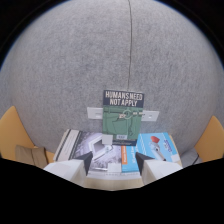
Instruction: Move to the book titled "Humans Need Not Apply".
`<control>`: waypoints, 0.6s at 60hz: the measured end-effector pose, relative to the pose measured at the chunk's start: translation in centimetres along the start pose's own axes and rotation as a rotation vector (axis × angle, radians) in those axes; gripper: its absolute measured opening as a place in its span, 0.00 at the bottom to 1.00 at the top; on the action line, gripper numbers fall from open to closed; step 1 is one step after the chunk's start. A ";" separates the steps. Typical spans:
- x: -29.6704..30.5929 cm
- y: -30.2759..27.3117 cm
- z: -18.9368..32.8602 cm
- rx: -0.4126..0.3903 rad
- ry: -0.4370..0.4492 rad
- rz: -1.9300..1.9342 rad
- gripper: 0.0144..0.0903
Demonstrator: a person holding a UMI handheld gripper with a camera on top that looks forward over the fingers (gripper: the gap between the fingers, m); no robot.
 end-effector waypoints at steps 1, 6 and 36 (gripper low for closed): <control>0.1 -0.3 0.7 0.000 0.002 0.000 0.95; 0.8 -1.4 3.8 0.001 0.010 -0.003 0.95; 1.6 -4.3 11.6 0.008 0.018 0.007 0.96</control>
